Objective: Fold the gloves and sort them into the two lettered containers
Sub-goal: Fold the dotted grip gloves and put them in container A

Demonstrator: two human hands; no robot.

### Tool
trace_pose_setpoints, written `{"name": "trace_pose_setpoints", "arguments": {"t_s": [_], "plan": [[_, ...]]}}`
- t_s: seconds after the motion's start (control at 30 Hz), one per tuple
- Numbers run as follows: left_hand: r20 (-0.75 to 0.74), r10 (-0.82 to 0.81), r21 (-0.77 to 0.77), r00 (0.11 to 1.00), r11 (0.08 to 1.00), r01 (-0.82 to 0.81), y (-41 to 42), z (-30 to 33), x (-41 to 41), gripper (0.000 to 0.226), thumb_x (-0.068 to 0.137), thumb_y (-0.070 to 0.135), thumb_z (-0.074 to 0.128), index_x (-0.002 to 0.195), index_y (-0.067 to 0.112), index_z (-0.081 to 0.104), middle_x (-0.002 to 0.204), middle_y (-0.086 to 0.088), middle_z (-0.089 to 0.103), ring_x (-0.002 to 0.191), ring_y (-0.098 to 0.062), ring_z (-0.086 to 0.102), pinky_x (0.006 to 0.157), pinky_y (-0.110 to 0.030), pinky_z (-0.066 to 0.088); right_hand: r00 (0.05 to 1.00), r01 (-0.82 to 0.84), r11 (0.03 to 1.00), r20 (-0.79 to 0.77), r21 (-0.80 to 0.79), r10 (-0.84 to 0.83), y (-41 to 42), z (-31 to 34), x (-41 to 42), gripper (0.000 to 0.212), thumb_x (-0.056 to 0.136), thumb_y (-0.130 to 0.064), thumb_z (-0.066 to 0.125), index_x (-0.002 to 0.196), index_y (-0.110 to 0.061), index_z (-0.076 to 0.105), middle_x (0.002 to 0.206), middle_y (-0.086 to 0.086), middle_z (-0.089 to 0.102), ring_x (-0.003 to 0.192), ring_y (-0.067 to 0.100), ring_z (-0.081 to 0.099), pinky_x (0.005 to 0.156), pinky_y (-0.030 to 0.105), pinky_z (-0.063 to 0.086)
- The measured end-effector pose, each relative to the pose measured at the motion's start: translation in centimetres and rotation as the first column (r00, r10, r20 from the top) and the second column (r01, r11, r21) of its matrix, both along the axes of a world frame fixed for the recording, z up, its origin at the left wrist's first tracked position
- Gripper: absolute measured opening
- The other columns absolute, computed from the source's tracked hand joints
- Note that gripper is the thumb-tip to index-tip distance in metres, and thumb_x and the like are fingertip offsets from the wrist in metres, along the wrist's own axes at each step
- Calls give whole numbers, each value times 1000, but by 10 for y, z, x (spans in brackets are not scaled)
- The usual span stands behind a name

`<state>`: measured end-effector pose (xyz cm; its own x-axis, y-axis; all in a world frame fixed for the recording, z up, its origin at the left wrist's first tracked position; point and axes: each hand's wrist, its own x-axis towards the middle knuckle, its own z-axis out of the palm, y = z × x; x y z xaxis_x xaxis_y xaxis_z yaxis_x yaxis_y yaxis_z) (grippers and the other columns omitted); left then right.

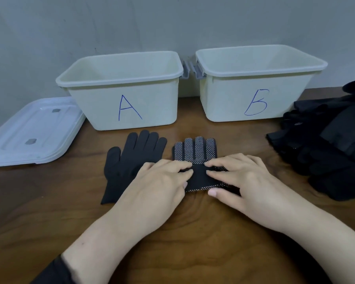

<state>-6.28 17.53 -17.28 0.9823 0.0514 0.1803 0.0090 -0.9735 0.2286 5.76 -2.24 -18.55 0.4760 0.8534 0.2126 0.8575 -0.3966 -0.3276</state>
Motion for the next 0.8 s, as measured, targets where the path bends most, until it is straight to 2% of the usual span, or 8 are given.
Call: {"name": "trace_pose_setpoints", "arguments": {"t_s": [0.1,0.23,0.4,0.47,0.53,0.6,0.7,0.8], "plan": [[-84,-11,1,996,1000,11,7,1,-5,48,104,48,35,151,39,34,155,30,25,142,7,18,115,-24,9,997,-20,998,-72,-66,16,-5,3,6,58,89,-58,62,144,-42,50,147,-37,36,138,-14,21,118,21,5],[-108,-11,6,994,1000,11,7,0,-4,60,99,57,39,155,38,25,158,28,21,144,6,13,119,-30,7,999,2,1000,-40,2,-2,-2,-3,6,47,92,-47,66,137,-42,55,141,-33,48,133,-10,34,118,28,17],[-15,18,-27,1000,999,-19,7,-9,3,55,98,51,49,150,40,36,151,26,37,138,4,25,112,-25,12,997,61,993,33,104,-65,5,-4,3,29,96,-43,57,123,-35,64,119,-22,67,116,1,54,110,35,32],[29,39,-79,999,996,-37,6,-8,3,45,99,44,52,143,41,46,139,25,50,130,4,33,108,-23,16,997,68,991,21,115,-70,5,1,1,26,97,-43,55,121,-34,64,109,-21,68,110,1,55,111,32,31],[74,59,-148,996,988,-47,5,-3,1,36,100,38,52,136,43,53,120,22,56,111,7,35,103,-22,22,998,58,991,12,118,-60,3,6,-2,25,97,-46,53,118,-36,63,99,-23,65,105,-3,54,112,29,30],[64,73,-205,995,977,-59,5,1,-4,33,99,41,51,132,46,53,108,23,53,97,8,32,95,-19,27,997,69,991,-52,114,-64,0,9,-6,22,97,-47,55,116,-39,62,89,-24,60,102,-5,50,107,19,30],[37,93,-331,995,941,-76,6,3,-12,33,95,47,56,128,52,53,102,26,60,99,4,51,82,-6,37,968,94,987,-242,131,-60,-7,15,-10,16,94,-46,62,110,-44,63,93,-20,66,97,-3,55,83,15,39],[39,133,-468,990,878,-99,4,3,-15,33,93,43,61,125,50,56,100,28,64,101,11,56,81,-1,42,916,126,971,-401,205,-34,-6,18,-9,13,94,-34,67,106,-41,67,105,-25,68,99,-3,63,82,13,43]]}}
